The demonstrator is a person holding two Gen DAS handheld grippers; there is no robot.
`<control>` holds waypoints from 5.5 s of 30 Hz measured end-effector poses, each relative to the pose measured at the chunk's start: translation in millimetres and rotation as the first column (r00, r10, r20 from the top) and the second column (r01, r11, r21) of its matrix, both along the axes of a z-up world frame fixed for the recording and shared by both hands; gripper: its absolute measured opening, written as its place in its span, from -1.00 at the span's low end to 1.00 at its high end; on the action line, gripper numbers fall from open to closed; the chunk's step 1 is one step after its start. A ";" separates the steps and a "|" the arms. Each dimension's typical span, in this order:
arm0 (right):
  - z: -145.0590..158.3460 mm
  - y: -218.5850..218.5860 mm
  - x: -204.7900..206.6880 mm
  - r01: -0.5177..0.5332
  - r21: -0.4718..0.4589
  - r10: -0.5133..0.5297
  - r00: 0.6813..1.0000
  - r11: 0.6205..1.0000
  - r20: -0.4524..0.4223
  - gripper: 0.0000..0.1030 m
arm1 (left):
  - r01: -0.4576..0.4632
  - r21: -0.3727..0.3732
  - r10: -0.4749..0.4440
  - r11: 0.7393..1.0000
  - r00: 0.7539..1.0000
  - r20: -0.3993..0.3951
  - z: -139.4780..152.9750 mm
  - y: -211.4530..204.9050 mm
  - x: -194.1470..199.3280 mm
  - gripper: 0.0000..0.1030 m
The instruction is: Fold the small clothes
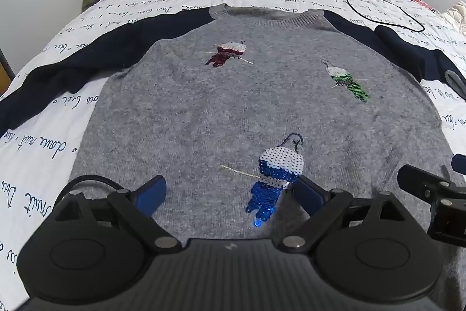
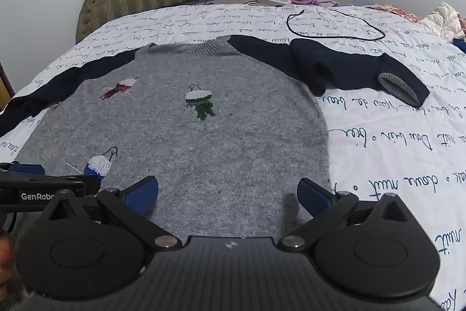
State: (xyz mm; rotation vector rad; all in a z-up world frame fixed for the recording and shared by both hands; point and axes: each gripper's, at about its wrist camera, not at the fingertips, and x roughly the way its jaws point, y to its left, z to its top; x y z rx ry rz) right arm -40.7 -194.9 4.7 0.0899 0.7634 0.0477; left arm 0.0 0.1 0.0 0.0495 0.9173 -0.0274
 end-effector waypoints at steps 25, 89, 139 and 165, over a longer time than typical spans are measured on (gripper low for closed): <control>-2.7 -3.5 -1.1 0.006 0.009 -0.006 1.000 1.000 -0.016 1.00 | 0.000 0.012 0.000 1.000 1.000 0.013 -0.2 4.2 -1.8 0.85; -9.6 -138.2 60.5 0.149 -0.193 -0.118 0.979 0.970 0.163 0.94 | 0.144 0.125 -0.156 0.982 0.983 0.094 26.7 -61.6 46.5 0.85; -26.5 -282.6 118.2 0.275 0.401 -0.348 0.930 0.874 0.121 -0.73 | 0.131 0.202 -0.143 0.971 0.989 0.047 -5.4 -68.0 75.6 0.85; -1.4 -176.4 140.0 -0.033 0.696 -0.020 0.998 0.717 0.068 -0.71 | 0.072 0.150 -0.083 0.986 0.994 0.071 -0.7 -34.8 73.5 0.85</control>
